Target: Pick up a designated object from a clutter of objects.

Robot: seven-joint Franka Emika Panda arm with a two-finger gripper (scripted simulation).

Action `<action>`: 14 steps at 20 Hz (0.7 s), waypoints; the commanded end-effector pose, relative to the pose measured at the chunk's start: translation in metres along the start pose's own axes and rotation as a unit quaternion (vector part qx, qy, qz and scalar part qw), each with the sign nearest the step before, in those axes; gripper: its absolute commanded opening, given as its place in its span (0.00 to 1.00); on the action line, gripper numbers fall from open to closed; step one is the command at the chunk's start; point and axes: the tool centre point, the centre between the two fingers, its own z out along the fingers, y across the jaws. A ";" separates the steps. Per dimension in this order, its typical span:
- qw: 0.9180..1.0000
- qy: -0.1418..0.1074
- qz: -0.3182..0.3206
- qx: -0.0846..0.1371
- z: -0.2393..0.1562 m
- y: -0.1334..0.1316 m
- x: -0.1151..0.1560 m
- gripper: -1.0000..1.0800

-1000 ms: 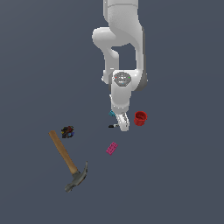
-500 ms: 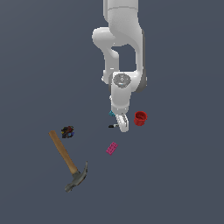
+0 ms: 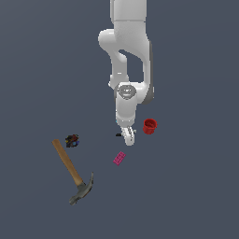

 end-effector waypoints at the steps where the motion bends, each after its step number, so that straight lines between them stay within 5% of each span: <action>1: 1.000 -0.006 -0.011 -0.021 0.020 0.015 -0.015 0.96; 3: 1.000 -0.006 -0.011 -0.021 0.021 0.015 -0.015 0.96; 4: 1.000 -0.006 -0.011 -0.021 0.021 0.015 -0.015 0.00; 14: 1.000 -0.005 -0.009 -0.018 0.018 0.013 -0.013 0.00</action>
